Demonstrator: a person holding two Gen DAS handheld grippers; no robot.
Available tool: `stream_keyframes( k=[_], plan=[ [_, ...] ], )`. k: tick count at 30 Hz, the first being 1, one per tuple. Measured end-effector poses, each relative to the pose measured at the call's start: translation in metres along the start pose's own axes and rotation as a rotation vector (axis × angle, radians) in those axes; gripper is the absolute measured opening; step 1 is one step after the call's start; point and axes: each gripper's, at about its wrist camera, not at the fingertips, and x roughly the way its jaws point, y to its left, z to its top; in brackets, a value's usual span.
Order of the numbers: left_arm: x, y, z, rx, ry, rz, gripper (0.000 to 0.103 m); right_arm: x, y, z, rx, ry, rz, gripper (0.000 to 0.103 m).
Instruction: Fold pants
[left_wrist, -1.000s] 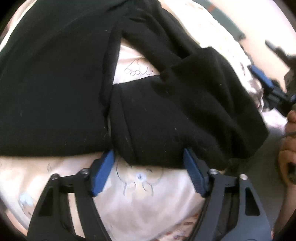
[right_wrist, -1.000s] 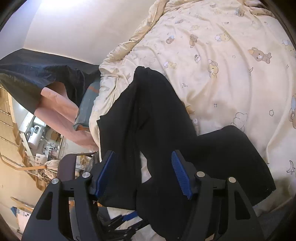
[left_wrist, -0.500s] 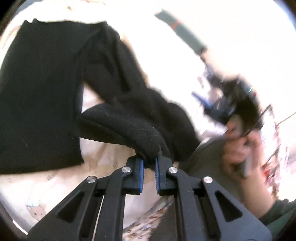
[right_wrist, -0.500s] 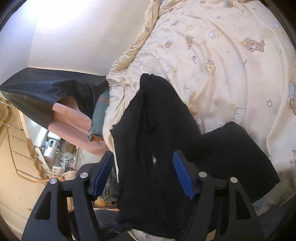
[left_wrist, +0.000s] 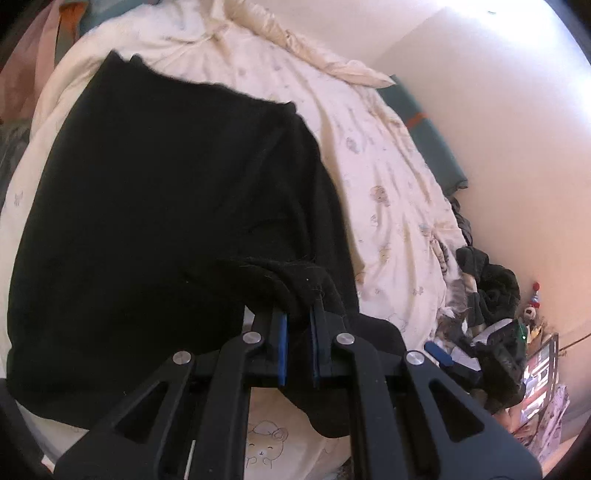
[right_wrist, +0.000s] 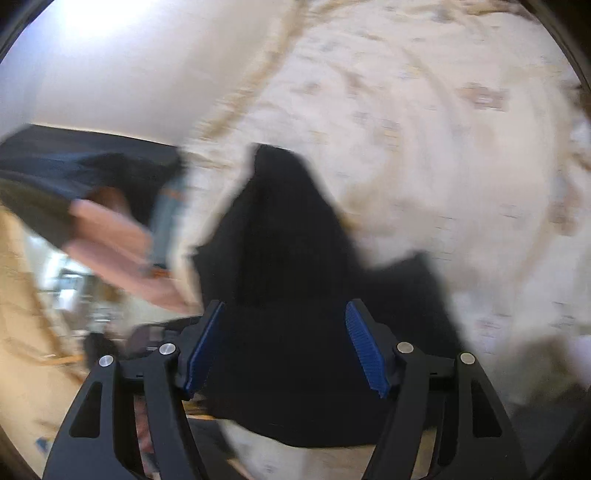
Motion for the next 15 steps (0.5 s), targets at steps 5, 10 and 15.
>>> stream_keyframes(
  k=[5, 10, 15],
  plan=[
    [-0.001, 0.008, -0.007, 0.028, 0.018, 0.015, 0.007, 0.014, -0.027, 0.006, 0.054, 0.165, -0.276, 0.069],
    [0.001, 0.022, -0.01, 0.014, 0.044, 0.008, 0.007, 0.028, -0.04, -0.001, 0.034, 0.317, -0.388, 0.069],
    [0.005, 0.03, -0.015, 0.011, 0.072, -0.007, 0.007, 0.038, -0.025, -0.018, -0.098, 0.395, -0.478, 0.009]
  ],
)
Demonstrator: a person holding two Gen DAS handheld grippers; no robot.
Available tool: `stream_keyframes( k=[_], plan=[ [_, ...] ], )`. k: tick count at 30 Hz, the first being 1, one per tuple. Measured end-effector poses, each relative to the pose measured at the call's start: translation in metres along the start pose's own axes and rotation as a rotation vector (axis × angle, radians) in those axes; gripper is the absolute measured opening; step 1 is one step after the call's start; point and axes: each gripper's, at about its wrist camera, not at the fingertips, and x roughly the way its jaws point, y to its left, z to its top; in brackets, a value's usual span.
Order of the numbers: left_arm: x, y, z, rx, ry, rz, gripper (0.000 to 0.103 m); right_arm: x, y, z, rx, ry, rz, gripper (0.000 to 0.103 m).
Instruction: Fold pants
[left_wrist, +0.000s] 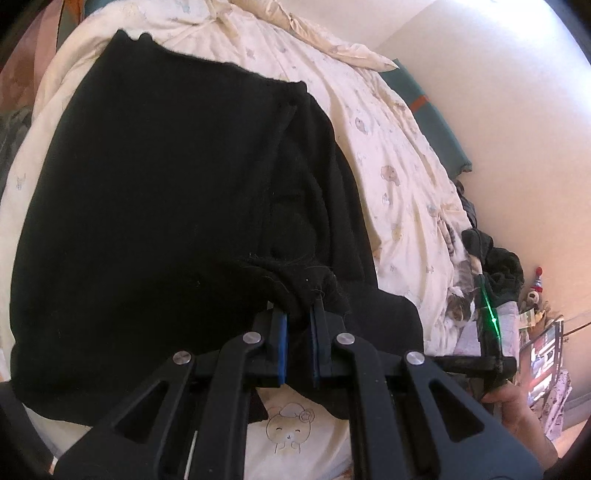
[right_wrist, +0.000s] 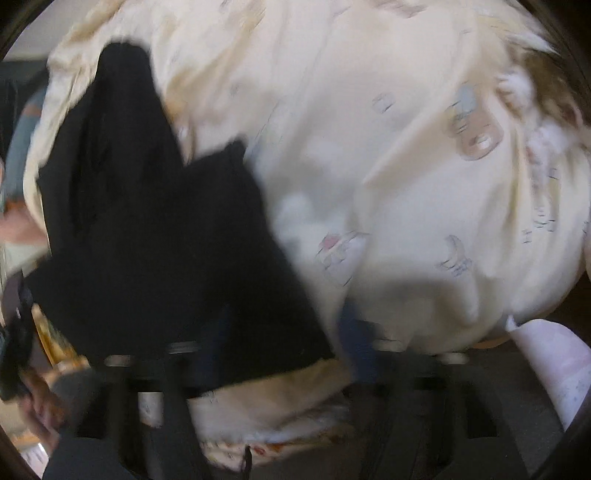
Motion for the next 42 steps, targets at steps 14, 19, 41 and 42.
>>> stream_keyframes(
  k=[14, 19, 41, 42],
  plan=[
    [-0.048, -0.023, -0.016, 0.09, 0.196, -0.092, 0.008, -0.182, 0.05, 0.01, -0.184, -0.441, 0.38, 0.003],
    [-0.056, -0.012, 0.026, -0.033, 0.107, -0.141, 0.008, -0.186, 0.067, 0.075, -0.171, -0.508, 0.416, 0.003],
    [0.056, 0.057, 0.119, 0.003, 0.068, 0.197, 0.078, -0.021, 0.054, 0.247, -0.064, -0.323, 0.312, 0.01],
    [0.055, 0.049, 0.115, 0.091, 0.071, 0.241, 0.079, -0.029, 0.057, 0.245, -0.093, -0.341, 0.293, 0.01]
  ],
)
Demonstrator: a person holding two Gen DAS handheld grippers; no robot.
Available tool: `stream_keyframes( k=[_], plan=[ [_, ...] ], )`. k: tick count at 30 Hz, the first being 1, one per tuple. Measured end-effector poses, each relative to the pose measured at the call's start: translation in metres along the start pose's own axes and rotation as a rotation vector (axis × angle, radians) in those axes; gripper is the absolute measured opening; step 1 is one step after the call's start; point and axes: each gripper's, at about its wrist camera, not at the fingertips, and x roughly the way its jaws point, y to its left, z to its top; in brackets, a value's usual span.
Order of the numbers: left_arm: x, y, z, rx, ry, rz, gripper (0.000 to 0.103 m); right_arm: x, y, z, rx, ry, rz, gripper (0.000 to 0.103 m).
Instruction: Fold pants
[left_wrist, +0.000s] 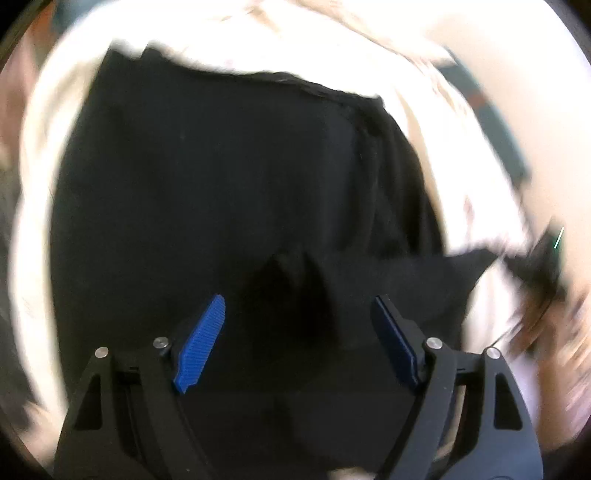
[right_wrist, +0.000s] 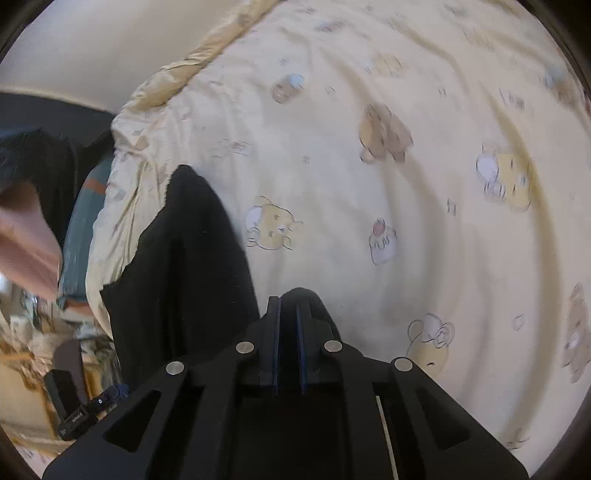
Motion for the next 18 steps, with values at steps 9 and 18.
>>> stream_keyframes(
  k=[9, 18],
  plan=[
    [0.034, -0.028, -0.023, 0.338, 0.111, 0.218, 0.079, -0.035, 0.039, -0.004, -0.209, -0.079, -0.095, 0.069],
    [0.065, -0.047, -0.02, 0.477, 0.246, 0.275, 0.079, 0.044, 0.075, -0.08, -0.613, 0.31, -0.279, 0.068]
  ],
)
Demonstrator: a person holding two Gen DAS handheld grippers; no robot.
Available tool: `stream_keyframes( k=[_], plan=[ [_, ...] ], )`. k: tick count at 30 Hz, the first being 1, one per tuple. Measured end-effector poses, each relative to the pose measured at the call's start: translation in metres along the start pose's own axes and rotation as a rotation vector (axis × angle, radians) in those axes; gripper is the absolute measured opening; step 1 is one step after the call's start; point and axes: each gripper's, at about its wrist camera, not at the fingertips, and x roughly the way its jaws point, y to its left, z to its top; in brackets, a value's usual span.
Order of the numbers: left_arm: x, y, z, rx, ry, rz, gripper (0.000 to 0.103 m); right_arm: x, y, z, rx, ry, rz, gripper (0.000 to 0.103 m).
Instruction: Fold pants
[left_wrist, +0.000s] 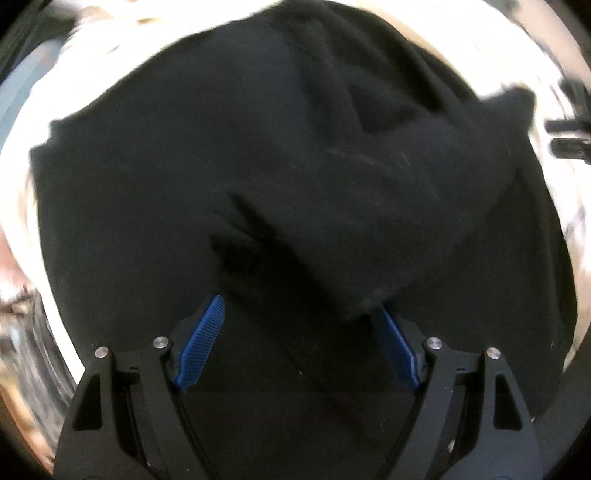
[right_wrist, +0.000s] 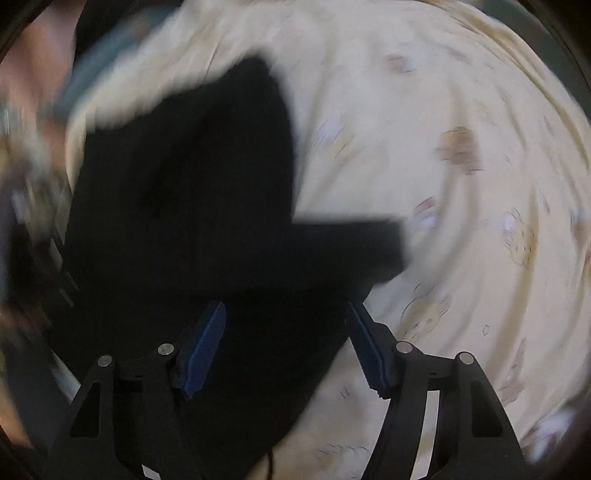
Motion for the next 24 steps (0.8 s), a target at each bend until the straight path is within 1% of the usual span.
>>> stream_keyframes(
  k=[1, 2, 4, 5, 6, 8, 9, 10, 11, 12, 13, 15, 16, 17, 19, 20, 22, 24],
  plan=[
    [0.002, -0.005, 0.0, 0.055, 0.016, 0.025, 0.079, 0.008, 0.005, 0.0, -0.011, 0.02, -0.001, 0.068],
    [0.003, -0.006, -0.001, 0.088, 0.021, 0.04, 0.079, 0.016, 0.008, 0.003, -0.016, 0.036, -0.002, 0.068],
    [0.009, -0.005, 0.003, 0.117, 0.038, 0.067, 0.079, 0.03, 0.012, 0.014, -0.027, 0.052, -0.021, 0.068],
    [0.01, -0.003, 0.007, 0.108, 0.036, 0.076, 0.079, 0.035, 0.01, 0.024, -0.022, 0.048, -0.032, 0.068],
    [0.009, 0.003, 0.015, 0.077, 0.014, 0.081, 0.079, 0.039, 0.007, 0.033, -0.004, 0.039, -0.038, 0.068],
    [0.003, 0.015, 0.032, 0.015, -0.044, 0.084, 0.079, 0.038, -0.008, 0.058, 0.088, -0.012, -0.032, 0.068],
    [-0.005, 0.025, 0.042, -0.039, -0.092, 0.08, 0.079, 0.032, -0.018, 0.067, 0.151, -0.057, -0.003, 0.068],
    [-0.015, 0.042, 0.053, -0.123, -0.154, 0.071, 0.079, 0.023, -0.034, 0.077, 0.248, -0.127, 0.037, 0.068],
    [-0.02, 0.053, 0.058, -0.175, -0.183, 0.07, 0.079, 0.016, -0.045, 0.081, 0.314, -0.171, 0.054, 0.068],
    [-0.028, 0.075, 0.064, -0.288, -0.223, 0.064, 0.079, 0.009, -0.056, 0.082, 0.377, -0.211, 0.066, 0.07],
    [-0.032, 0.093, 0.065, -0.375, -0.238, 0.046, 0.079, 0.003, -0.066, 0.083, 0.428, -0.242, 0.079, 0.07],
    [-0.035, 0.116, 0.061, -0.478, -0.243, 0.006, 0.079, -0.007, -0.08, 0.08, 0.466, -0.281, 0.11, 0.07],
    [-0.035, 0.123, 0.057, -0.493, -0.237, -0.014, 0.079, -0.012, -0.085, 0.077, 0.46, -0.292, 0.112, 0.07],
    [-0.035, 0.12, 0.053, -0.481, -0.234, -0.025, 0.079, -0.017, -0.089, 0.072, 0.444, -0.307, 0.103, 0.07],
    [-0.032, 0.116, 0.048, -0.431, -0.227, -0.061, 0.079, -0.023, -0.102, 0.06, 0.427, -0.317, 0.097, 0.07],
    [-0.029, 0.112, 0.049, -0.414, -0.218, -0.068, 0.079, -0.022, -0.111, 0.056, 0.435, -0.31, 0.107, 0.07],
    [-0.016, 0.112, 0.036, -0.404, -0.194, -0.11, 0.079, -0.015, -0.122, 0.049, 0.461, -0.276, 0.154, 0.07],
    [-0.004, 0.105, 0.045, -0.426, -0.188, -0.162, 0.076, -0.002, -0.13, 0.045, 0.478, -0.245, 0.201, 0.07]
  ],
)
